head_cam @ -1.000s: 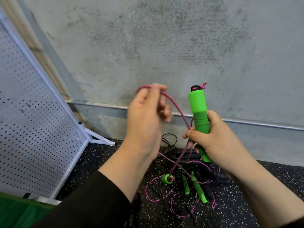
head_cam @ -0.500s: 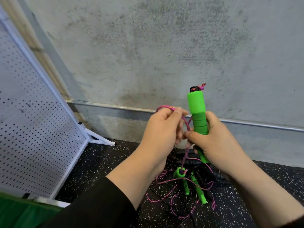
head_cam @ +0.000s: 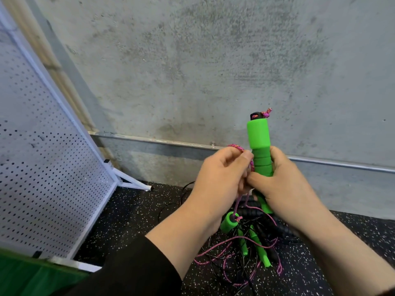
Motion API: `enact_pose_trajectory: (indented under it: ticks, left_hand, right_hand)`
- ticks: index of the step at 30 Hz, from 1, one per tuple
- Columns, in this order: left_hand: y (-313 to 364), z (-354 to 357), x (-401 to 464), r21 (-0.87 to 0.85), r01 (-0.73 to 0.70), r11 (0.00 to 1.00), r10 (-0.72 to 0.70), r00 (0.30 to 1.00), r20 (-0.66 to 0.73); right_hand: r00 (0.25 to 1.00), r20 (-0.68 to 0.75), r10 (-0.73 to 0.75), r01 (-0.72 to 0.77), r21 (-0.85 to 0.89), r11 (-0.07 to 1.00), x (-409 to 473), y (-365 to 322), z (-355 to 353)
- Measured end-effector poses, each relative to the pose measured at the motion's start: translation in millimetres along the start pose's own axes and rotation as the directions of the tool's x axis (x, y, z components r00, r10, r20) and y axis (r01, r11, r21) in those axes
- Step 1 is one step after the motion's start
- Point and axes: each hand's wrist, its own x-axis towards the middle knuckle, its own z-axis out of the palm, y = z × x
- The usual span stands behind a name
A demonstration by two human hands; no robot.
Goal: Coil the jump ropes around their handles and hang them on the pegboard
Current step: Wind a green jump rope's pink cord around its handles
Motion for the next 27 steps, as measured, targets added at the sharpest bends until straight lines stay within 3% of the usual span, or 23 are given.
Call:
enact_pose_trajectory:
  ticks: [2, 6, 8, 11, 14, 17, 23, 27]
  left_hand:
    - [2.6, -1.1, 3.3, -0.031, -0.039, 0.999, 0.038, 0.998, -0.050]
    - [21.2, -20.6, 15.2, -0.195, -0.258, 0.946, 0.211, 0.949, -0.232]
    - [28.0, -31.0, 20.3, -0.274, -0.303, 0.913, 0.219, 0.929, -0.299]
    - [21.0, -28.4, 18.7, -0.263, -0.167, 0.950, 0.102, 0.965, -0.242]
    - [5.9, -9.4, 5.8, -0.064, -0.014, 0.998, 0.008, 0.996, -0.089]
    - [2.4, 2.5, -0.7, -0.014, -0.025, 1.000, 0.025, 0.999, -0.027]
    - [19.5, -22.4, 16.8, -0.182, -0.210, 0.960, 0.169, 0.961, -0.220]
    - [14.9, -22.4, 15.3, -0.153, -0.138, 0.978, 0.111, 0.978, -0.174]
  right_hand:
    - [1.000, 0.018, 0.016, -0.016, 0.019, 1.000, -0.6, 1.0, -1.2]
    - [0.997, 0.053, 0.055, -0.058, 0.052, 0.997, -1.7, -0.6, -4.0]
    - [0.996, 0.054, 0.066, -0.070, 0.078, 0.994, -1.9, -0.5, -3.2]
    - [0.998, 0.044, 0.050, -0.054, 0.077, 0.996, -1.9, -0.9, -0.4]
    - [1.000, 0.019, 0.011, -0.012, 0.074, 0.997, -0.9, -1.4, 1.5]
    - [1.000, 0.008, -0.001, 0.001, 0.077, 0.997, 0.1, -1.1, 2.0]
    - [0.999, 0.041, 0.009, -0.012, 0.069, 0.998, -1.6, -2.3, -1.7]
    - [1.000, 0.014, -0.022, 0.021, 0.072, 0.997, -2.0, -2.9, 0.8]
